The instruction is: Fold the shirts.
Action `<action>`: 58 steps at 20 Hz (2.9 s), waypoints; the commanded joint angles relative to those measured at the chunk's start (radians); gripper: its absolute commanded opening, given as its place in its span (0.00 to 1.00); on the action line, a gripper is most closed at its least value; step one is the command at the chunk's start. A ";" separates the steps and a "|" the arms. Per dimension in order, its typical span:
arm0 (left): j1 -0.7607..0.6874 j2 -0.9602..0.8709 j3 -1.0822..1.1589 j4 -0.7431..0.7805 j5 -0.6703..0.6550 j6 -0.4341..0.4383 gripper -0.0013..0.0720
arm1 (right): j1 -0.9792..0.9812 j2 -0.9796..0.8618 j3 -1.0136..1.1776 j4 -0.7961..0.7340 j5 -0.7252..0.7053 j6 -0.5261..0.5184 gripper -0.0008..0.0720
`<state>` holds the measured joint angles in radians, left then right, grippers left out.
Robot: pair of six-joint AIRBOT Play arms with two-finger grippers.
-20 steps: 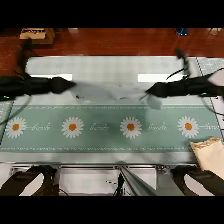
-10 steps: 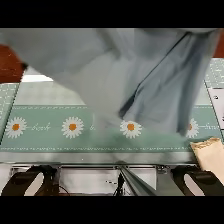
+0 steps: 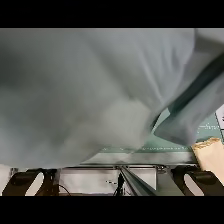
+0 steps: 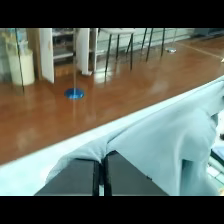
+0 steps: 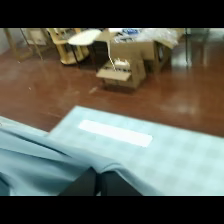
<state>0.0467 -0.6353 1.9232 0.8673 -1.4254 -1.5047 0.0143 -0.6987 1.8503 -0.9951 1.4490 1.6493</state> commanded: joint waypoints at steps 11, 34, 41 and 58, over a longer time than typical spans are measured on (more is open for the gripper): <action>0.000 -0.310 -0.363 0.060 -0.019 0.097 0.04 | -0.001 -0.564 0.031 -0.169 0.153 -0.200 0.04; -0.071 -1.101 -0.373 -0.321 0.222 0.237 0.49 | -0.031 -1.090 0.031 0.014 -0.130 -0.257 0.48; 0.127 -0.925 -0.497 0.056 -0.108 0.165 0.47 | -0.282 -0.833 -0.096 -0.447 0.263 -0.240 0.49; -0.146 -0.867 -1.260 -0.369 0.425 0.352 0.73 | -0.497 -0.371 -0.953 -0.069 -0.040 -0.415 0.68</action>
<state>-0.0395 -1.4715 0.6773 0.5640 -1.1316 -1.1584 -0.4808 -1.1137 0.9176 -1.1019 1.4197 1.2411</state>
